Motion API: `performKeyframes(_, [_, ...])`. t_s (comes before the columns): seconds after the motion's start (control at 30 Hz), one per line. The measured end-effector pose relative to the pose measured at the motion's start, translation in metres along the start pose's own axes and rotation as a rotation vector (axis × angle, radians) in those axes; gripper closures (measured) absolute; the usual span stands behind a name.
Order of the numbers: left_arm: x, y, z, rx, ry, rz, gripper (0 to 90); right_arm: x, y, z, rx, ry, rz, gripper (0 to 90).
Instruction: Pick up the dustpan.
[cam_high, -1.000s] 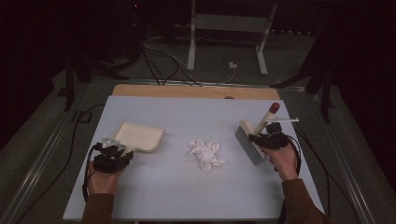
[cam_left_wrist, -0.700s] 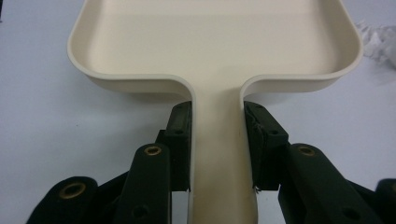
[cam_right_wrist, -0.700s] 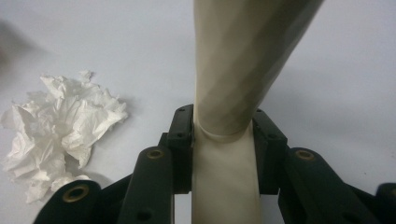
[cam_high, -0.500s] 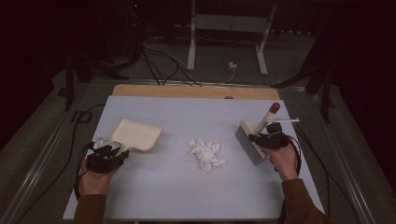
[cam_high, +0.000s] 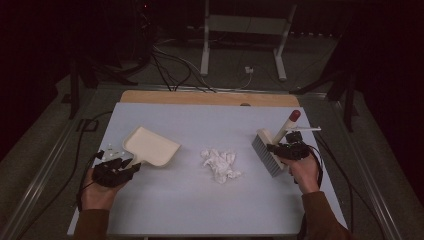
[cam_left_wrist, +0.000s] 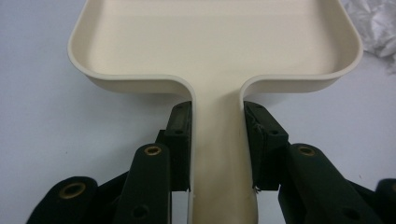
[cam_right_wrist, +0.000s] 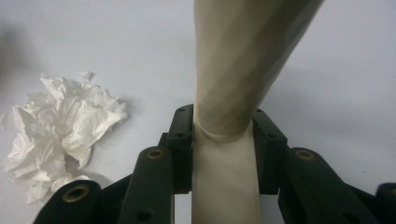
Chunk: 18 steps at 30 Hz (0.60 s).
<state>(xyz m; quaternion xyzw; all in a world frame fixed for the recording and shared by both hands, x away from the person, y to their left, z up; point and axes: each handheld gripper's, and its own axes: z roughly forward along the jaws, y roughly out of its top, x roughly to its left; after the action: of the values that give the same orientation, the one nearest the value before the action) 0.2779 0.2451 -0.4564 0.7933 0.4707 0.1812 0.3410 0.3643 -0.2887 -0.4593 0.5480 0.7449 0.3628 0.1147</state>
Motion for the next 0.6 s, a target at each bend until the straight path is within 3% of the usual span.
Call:
performKeyframes(0.2, [-0.001, 0.002, -0.002, 0.002, -0.016, 0.045, 66.7, 0.0, 0.0, 0.0, -0.001, 0.001, 0.0, 66.8])
performKeyframes(0.6, [0.003, 0.002, -0.011, 0.002, -0.051, 0.087, 66.8, -0.001, 0.0, 0.0, 0.0, 0.002, 0.004, 66.8])
